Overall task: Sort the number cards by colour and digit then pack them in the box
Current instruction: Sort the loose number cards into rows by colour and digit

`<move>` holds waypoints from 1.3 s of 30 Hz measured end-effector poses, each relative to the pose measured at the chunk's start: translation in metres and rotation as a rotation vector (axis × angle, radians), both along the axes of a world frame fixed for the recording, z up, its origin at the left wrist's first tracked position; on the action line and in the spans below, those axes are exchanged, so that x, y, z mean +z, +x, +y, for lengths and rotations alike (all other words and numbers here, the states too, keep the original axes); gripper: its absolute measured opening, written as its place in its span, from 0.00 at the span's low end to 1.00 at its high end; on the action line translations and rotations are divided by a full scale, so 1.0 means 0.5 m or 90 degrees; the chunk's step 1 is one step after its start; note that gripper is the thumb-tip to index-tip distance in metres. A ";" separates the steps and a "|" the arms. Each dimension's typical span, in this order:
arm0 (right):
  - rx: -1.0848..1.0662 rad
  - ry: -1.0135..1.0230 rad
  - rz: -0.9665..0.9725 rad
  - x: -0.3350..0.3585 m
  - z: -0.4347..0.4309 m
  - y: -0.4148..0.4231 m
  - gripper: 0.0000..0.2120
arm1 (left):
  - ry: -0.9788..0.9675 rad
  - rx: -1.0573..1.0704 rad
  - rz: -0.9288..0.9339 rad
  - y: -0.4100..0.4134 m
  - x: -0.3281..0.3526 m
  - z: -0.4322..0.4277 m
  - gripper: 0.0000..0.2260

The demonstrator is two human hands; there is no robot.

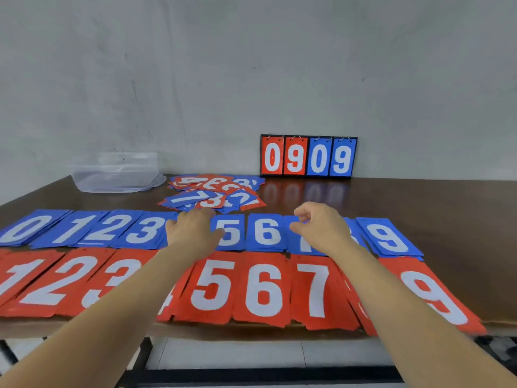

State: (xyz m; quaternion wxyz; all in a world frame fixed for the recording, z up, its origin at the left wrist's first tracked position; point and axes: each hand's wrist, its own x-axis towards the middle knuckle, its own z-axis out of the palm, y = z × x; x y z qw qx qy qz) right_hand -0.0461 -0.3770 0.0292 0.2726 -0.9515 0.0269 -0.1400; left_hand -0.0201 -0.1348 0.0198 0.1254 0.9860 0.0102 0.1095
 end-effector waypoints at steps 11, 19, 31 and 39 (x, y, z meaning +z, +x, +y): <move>-0.026 0.024 0.127 0.011 0.197 0.256 0.21 | -0.061 0.042 0.032 0.248 0.007 0.277 0.17; -0.074 0.057 0.178 -0.037 0.259 0.382 0.25 | -0.122 -0.039 0.079 0.400 -0.037 0.305 0.25; -0.096 -0.182 0.230 -0.071 0.269 0.469 0.37 | 0.056 -0.048 0.171 0.511 -0.059 0.292 0.40; -0.091 -0.014 0.212 -0.071 0.292 0.481 0.33 | -0.097 -0.038 0.156 0.504 -0.043 0.285 0.33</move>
